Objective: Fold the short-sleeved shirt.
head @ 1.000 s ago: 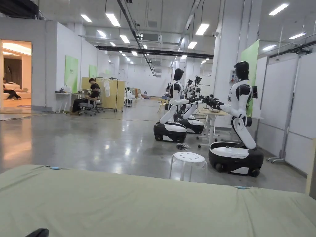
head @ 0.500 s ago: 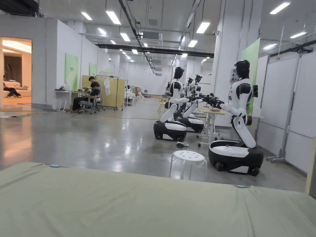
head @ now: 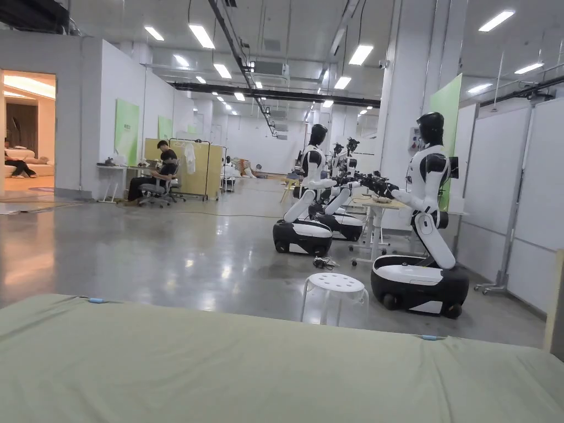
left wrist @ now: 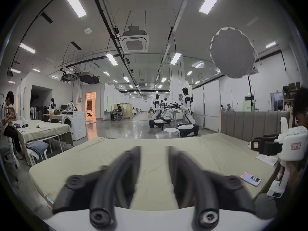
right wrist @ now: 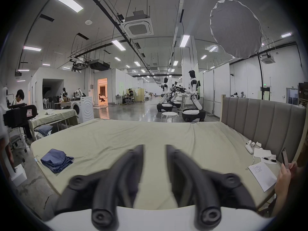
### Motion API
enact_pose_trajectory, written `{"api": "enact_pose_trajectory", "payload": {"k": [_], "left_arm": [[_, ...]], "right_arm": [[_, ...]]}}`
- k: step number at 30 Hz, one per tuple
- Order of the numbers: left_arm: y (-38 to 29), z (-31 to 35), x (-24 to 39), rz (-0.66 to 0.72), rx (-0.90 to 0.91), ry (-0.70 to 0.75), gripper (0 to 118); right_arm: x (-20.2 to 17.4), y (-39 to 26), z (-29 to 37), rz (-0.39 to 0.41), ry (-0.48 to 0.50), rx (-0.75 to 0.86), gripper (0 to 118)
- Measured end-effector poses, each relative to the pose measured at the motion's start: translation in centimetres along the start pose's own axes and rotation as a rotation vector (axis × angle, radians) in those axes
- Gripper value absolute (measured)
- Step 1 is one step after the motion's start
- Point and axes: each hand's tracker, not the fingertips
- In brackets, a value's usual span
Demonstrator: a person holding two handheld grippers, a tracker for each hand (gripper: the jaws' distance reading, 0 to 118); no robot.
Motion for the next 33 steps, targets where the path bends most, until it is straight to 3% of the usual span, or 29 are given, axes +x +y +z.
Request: {"api": "enact_pose_trajectory", "payload": {"k": [1,3,4,7,12,18,27,33], "left_arm": [[0.5,0.2,0.0,-0.001,0.013,-0.011,50],[1.0,0.5,0.0,-0.020,0.034,0.002,64],[1.2,0.6,0.0,-0.034,0.050,0.020,65],[1.1,0.6,-0.1,-0.043,0.053,0.039,70],[0.9,0.6,-0.6,-0.019,0.058,0.044,75],[0.5,0.4,-1.2,0.026,0.044,0.045,75],[-0.4,0.1,-0.9,0.012,0.003,0.051,75],[-0.4,-0.1,-0.7,0.013,-0.001,0.030,75]], "right_arm": [[-0.2,0.3,0.2,-0.001,0.005,0.007,49],[-0.2,0.7,0.5,-0.036,0.015,0.033,69],[-0.1,0.8,0.4,-0.059,0.024,0.042,83],[-0.5,1.3,0.4,-0.087,0.041,0.044,109],[-1.0,1.4,0.5,-0.088,0.039,0.051,118],[-1.0,1.7,1.0,-0.122,0.073,0.073,118],[-1.1,1.9,1.3,-0.152,0.028,0.086,118],[-0.2,2.4,0.8,-0.278,0.165,0.043,118]]}}
